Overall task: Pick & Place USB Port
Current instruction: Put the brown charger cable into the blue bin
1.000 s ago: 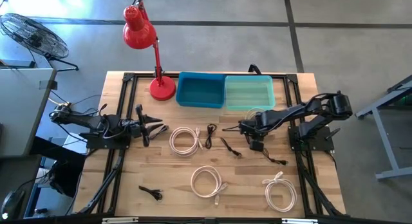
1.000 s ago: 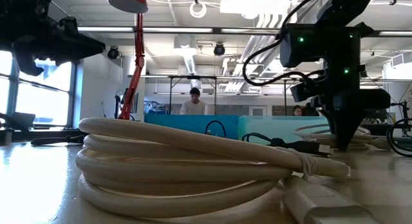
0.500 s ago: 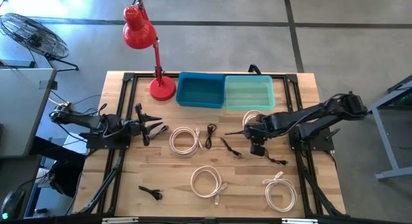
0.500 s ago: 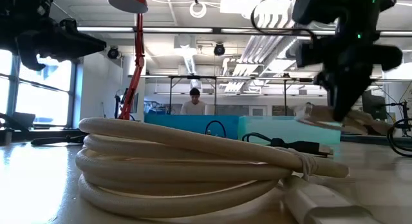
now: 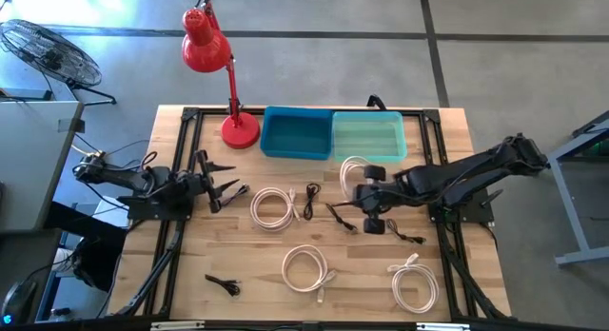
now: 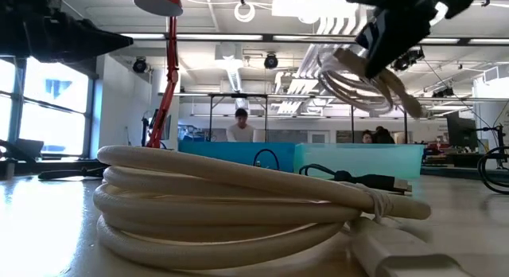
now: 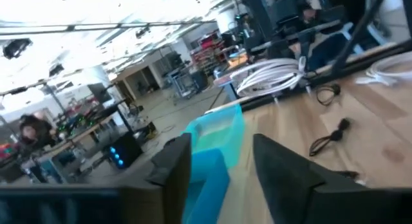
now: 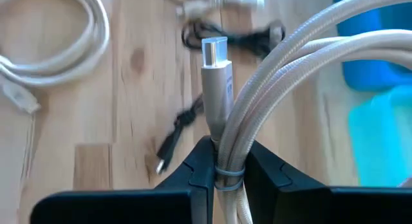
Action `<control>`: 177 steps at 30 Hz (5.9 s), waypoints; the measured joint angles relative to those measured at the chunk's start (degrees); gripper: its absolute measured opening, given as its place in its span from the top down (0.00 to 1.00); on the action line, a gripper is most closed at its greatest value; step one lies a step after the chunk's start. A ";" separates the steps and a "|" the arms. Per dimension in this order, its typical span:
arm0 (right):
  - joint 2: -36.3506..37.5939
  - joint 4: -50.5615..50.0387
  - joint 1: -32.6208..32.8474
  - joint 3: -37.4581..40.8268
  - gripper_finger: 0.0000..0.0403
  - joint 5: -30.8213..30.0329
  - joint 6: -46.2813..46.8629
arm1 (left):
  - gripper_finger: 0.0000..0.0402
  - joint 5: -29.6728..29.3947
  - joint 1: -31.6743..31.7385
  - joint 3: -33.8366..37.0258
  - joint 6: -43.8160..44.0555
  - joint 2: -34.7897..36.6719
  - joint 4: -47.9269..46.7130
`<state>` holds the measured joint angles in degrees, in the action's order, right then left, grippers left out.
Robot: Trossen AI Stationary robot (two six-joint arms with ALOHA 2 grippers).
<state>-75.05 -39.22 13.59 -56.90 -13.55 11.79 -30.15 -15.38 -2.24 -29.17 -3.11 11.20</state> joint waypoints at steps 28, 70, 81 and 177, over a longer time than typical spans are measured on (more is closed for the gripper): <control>0.00 27.82 -4.27 -1.23 0.89 30.66 -13.80 | 0.42 7.26 0.00 -17.50 -28.00 -38.51 19.85; 0.00 27.49 -4.18 -1.23 0.89 30.44 -15.54 | 0.42 11.04 3.32 -45.13 -23.72 -72.38 15.75; 0.00 25.79 -4.14 -1.23 0.89 30.59 -15.04 | 0.42 23.63 8.18 -46.16 -21.52 -78.04 19.55; 13.62 3.47 -8.75 -1.23 0.49 -2.59 -7.71 | 0.67 30.13 46.78 -89.27 -13.61 -104.50 -58.59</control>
<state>-61.43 -35.75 4.84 -58.13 -16.15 4.08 -0.01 31.41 -91.51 -42.78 -107.61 -47.39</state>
